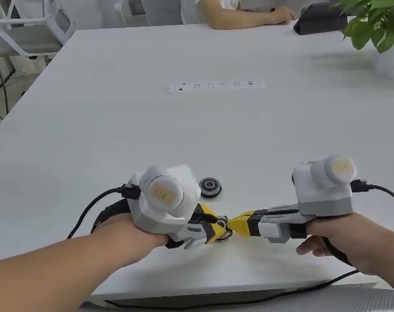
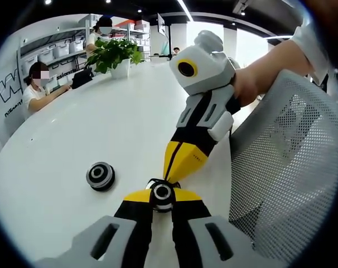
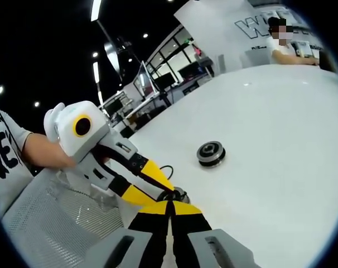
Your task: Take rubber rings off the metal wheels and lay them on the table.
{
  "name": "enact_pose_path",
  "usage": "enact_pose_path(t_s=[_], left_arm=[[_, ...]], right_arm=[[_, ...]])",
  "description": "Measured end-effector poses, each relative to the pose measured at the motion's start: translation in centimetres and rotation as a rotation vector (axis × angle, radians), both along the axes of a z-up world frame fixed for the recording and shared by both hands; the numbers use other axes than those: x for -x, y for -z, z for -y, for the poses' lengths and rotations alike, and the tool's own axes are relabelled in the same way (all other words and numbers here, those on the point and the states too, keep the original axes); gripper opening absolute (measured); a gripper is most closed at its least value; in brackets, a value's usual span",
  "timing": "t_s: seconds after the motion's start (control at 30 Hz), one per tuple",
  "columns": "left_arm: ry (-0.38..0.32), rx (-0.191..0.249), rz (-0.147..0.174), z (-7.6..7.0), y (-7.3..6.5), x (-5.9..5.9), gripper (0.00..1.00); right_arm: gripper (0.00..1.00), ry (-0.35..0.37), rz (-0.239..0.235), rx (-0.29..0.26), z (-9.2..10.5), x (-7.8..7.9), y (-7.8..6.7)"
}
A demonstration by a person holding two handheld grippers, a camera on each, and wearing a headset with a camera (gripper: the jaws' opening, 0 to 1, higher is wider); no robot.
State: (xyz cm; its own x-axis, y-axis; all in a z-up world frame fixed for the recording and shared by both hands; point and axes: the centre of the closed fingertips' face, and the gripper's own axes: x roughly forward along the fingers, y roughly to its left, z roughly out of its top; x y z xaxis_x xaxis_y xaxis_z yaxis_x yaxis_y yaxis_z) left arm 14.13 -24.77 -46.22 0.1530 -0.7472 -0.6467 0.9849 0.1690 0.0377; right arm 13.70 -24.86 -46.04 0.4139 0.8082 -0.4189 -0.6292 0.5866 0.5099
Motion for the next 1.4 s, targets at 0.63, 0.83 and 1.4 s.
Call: enact_pose_path(t_s=[0.63,0.83,1.4], left_arm=[[0.005,0.003,0.002,0.0,0.0,0.1,0.07],[0.003,0.003,0.002,0.0,0.0,0.1,0.07],[0.022,-0.018,0.015,0.0,-0.1,0.1,0.08]], right_arm=[[0.00,-0.052,0.000,-0.060,-1.2,0.8,-1.3],[0.00,-0.043,0.003,-0.045,-0.7,0.7,-0.9],[0.00,-0.015,0.001,-0.039,-0.3,0.5,-0.9]])
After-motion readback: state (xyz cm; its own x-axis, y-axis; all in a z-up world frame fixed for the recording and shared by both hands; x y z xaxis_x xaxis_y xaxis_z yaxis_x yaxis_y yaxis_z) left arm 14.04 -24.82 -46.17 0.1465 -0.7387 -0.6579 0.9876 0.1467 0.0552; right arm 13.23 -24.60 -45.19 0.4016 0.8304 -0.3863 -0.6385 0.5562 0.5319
